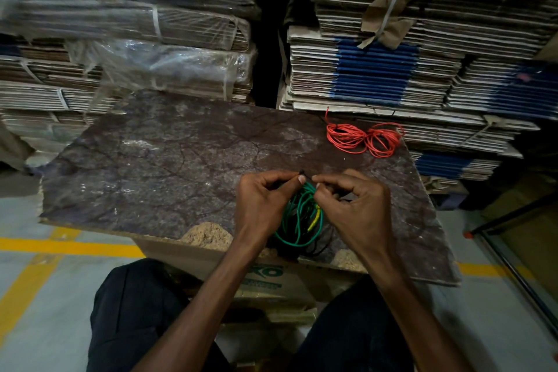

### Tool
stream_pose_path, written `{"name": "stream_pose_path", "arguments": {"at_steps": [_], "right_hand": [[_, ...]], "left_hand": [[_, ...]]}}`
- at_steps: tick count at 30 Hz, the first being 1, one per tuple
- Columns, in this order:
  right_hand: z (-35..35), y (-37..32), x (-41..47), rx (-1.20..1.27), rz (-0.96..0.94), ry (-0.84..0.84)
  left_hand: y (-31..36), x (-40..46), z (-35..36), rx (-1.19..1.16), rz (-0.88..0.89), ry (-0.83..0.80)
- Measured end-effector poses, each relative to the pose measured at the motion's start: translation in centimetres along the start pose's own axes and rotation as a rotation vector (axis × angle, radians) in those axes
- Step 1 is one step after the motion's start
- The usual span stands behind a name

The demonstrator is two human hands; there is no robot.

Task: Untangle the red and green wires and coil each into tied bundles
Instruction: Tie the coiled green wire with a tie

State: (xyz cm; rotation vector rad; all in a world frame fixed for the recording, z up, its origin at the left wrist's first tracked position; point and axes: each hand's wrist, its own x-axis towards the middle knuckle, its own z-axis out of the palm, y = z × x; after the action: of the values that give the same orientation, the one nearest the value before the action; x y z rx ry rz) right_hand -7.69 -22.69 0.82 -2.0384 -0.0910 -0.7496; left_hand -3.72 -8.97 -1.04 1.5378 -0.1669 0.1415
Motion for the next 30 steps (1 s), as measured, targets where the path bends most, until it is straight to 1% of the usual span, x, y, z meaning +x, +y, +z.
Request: {"name": "stream_pose_path", "arguments": {"at_steps": [11, 19, 23, 30], "right_hand": [[-0.14, -0.10, -0.11, 0.011, 0.006, 0.015], [-0.13, -0.05, -0.12, -0.037, -0.017, -0.005], [-0.28, 0.01, -0.13, -0.045, -0.014, -0.024], [-0.49, 0.02, -0.27, -0.031, -0.013, -0.006]], "left_hand": [[0.07, -0.04, 0.12, 0.001, -0.003, 0.003], [0.31, -0.37, 0.28, 0.079, 0.059, -0.046], [0.11, -0.38, 0.30, 0.085, 0.049, -0.042], [-0.18, -0.25, 0.27, 0.061, 0.024, -0.019]]}}
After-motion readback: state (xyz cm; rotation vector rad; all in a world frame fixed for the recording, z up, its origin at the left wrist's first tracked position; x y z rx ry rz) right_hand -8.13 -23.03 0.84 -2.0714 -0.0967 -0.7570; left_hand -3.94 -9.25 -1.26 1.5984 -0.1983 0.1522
